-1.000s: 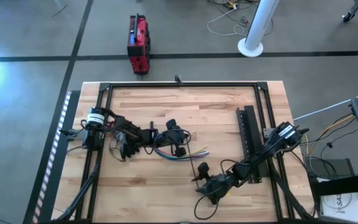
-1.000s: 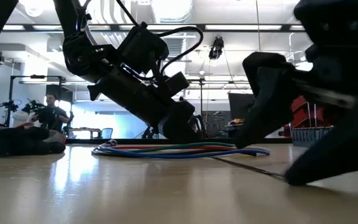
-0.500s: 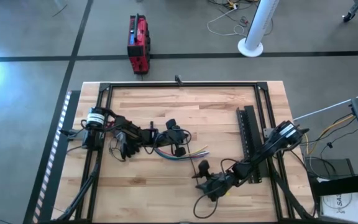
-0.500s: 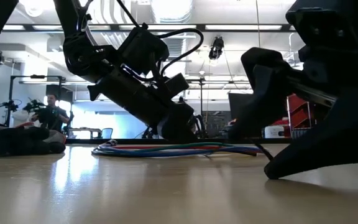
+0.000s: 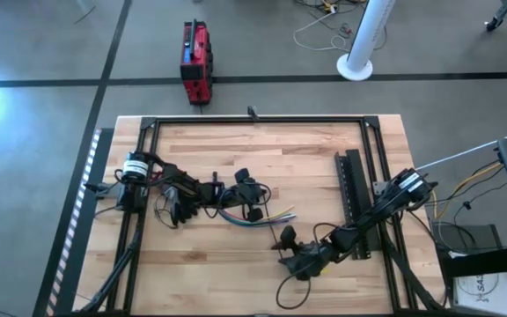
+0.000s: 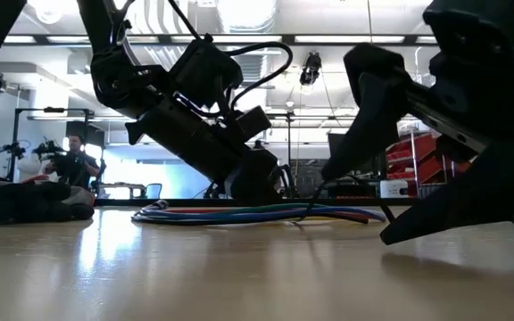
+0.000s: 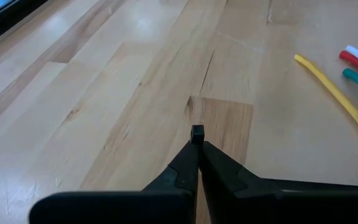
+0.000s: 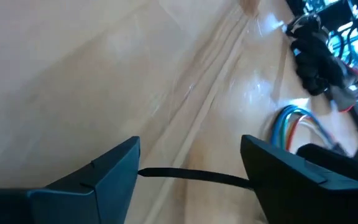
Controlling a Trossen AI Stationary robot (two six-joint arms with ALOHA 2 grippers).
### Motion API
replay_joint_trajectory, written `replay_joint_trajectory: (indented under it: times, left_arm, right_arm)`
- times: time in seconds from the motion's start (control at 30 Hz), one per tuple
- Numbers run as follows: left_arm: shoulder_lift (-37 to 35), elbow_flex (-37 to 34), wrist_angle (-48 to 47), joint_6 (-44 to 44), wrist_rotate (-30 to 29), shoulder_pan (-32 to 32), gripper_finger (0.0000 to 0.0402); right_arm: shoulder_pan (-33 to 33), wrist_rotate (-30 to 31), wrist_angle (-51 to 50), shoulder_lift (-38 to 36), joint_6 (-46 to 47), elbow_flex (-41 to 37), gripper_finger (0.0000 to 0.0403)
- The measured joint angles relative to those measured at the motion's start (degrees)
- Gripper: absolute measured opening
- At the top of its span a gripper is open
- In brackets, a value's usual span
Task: Ziptie cables
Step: Wrap the colored cable wires with the black zip tie
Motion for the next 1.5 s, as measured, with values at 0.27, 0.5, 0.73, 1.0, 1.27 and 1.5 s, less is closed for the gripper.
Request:
replay_joint_trajectory:
  times: [0.27,0.5,0.73,1.0,1.27,1.5]
  left_arm:
    - [0.0,0.0,-0.28,0.0,0.1,-0.01,0.0]
    - [0.0,0.0,-0.26,0.0,0.1,-0.04,0.0]
    - [0.0,0.0,-0.24,0.0,0.08,-0.04,0.0]
    - [0.0,0.0,-0.23,0.0,0.08,-0.04,0.0]
    - [0.0,0.0,-0.2,0.0,0.08,-0.04,0.0]
    - [0.0,0.0,-0.2,0.0,0.08,-0.04,0.0]
  right_arm:
    - [0.04,2.61,-2.73,-0.41,-8.92,0.68,0.0303]
    - [0.06,3.33,-4.26,-0.54,-18.08,0.74,0.0306]
    - [-0.2,5.85,-4.66,-0.52,-28.49,0.67,0.0294]
    - [-1.2,6.67,-4.62,-0.5,-37.17,0.65,0.0308]
    - [-1.73,8.3,-4.51,-0.46,-43.9,0.65,0.0314]
    - [-2.21,5.71,-5.01,-0.42,-39.18,0.59,0.031]
